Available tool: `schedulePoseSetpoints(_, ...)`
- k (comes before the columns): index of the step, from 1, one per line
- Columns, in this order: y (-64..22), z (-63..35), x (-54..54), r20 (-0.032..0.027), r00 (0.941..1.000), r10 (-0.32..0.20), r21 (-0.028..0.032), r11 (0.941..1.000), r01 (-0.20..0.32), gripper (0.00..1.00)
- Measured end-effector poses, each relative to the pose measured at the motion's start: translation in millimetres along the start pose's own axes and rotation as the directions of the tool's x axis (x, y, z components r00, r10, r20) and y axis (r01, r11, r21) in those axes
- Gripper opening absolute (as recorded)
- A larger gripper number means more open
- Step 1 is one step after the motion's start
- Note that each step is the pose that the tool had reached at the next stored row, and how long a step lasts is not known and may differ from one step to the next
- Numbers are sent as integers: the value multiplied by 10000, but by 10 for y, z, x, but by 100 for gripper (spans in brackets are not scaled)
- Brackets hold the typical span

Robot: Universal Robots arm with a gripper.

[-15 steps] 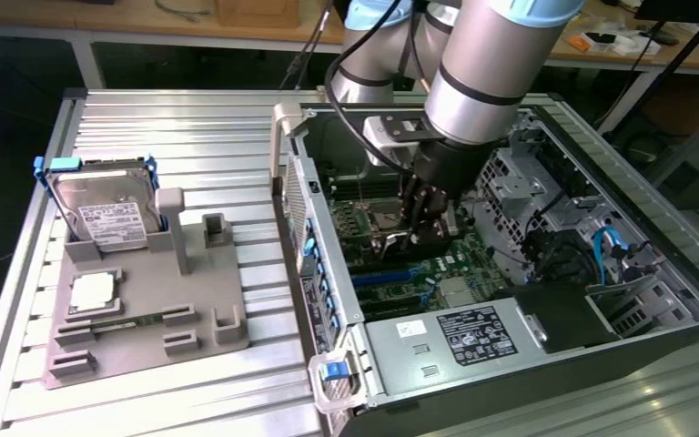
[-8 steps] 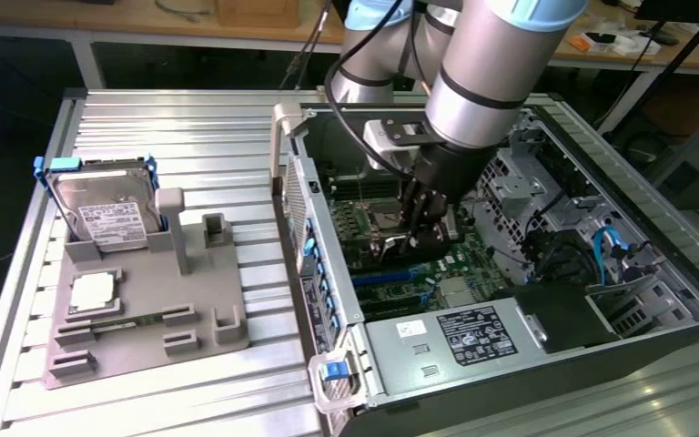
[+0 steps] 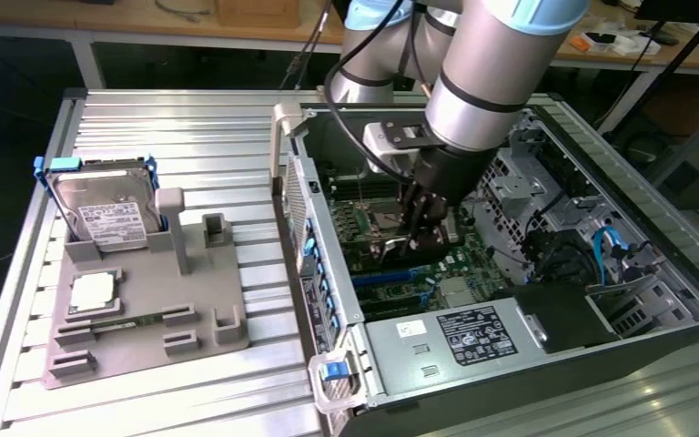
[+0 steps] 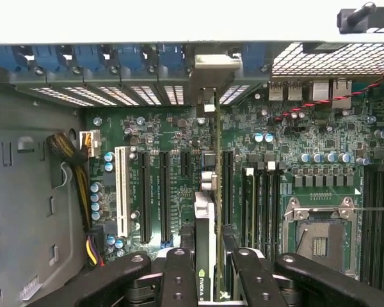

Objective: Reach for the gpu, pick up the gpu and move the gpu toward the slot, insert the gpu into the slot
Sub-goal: 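Insert the gpu into the slot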

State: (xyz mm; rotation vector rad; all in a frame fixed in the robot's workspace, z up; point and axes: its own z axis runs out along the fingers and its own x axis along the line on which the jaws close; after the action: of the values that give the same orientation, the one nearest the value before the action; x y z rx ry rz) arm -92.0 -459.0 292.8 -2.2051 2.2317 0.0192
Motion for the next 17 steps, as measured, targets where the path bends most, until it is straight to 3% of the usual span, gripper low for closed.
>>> schedulePoseSetpoints(9,24,7,-1,6,10000,0,-1,10000,0,27)
schedulePoseSetpoints(17,25,27,-1,59,10000,0,-1,10000,0,27)
